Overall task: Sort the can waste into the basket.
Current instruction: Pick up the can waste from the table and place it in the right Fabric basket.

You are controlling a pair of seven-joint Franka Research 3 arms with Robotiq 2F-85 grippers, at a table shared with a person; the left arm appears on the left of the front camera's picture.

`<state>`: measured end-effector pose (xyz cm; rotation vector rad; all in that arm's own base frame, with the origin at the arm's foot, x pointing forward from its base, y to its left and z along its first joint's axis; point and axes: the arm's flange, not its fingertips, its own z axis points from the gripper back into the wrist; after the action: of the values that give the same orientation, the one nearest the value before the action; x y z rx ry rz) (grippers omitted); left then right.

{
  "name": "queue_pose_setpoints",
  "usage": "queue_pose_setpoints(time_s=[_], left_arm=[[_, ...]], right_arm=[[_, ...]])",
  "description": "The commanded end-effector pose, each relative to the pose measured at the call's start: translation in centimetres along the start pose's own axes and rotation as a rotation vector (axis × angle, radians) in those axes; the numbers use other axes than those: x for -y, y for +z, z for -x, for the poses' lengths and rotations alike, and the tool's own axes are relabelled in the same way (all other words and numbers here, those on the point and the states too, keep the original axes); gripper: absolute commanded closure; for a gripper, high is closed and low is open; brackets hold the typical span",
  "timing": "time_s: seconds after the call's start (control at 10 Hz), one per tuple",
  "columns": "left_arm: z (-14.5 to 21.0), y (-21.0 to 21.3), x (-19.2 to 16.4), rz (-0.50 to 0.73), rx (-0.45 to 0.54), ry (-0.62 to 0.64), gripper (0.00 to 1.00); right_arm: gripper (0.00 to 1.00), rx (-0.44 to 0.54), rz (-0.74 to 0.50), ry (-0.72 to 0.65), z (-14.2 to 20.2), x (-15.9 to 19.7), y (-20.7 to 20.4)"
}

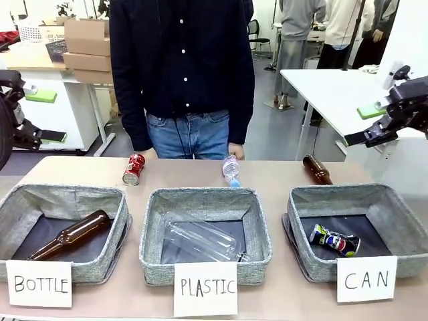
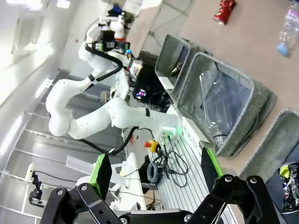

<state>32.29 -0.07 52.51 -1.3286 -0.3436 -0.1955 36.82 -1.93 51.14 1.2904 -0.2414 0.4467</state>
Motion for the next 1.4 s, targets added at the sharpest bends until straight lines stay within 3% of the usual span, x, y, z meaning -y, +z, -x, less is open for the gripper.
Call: queue_pose_setpoints(time_s=[0.0,0.7,0.8,0.9,1.2,1.3], left_arm=[[0.0,-0.1,0.1,0.026,0.009,-0.021,0.00],[0.0,0.0,0.0,0.000,0.000,0.000,0.00],[-3.1,-1.9,-0.2,-0.232,0.020,0.024,0.00],[-7.2,-4.8,-1.6,-0.462,-0.056,0.060,0.00],[-15.6,-12.1,-8.3,-0.920,-0.127,0.030,0.00],[-17.5,-14.1,-10.4,-0.996,-0.156,-0.009,0.00]], right_arm=[[0.00,0.002,0.009,0.027,0.2,0.1,0.3],[0.00,0.002,0.009,0.027,0.2,0.1,0.3],[0.00,0.002,0.009,0.027,0.2,0.1,0.3],[0.00,0.002,0.009,0.027,0.2,0.1,0.3],[0.00,0.002,0.009,0.027,0.2,0.1,0.3],[0.00,0.002,0.009,0.027,0.2,0.1,0.3]])
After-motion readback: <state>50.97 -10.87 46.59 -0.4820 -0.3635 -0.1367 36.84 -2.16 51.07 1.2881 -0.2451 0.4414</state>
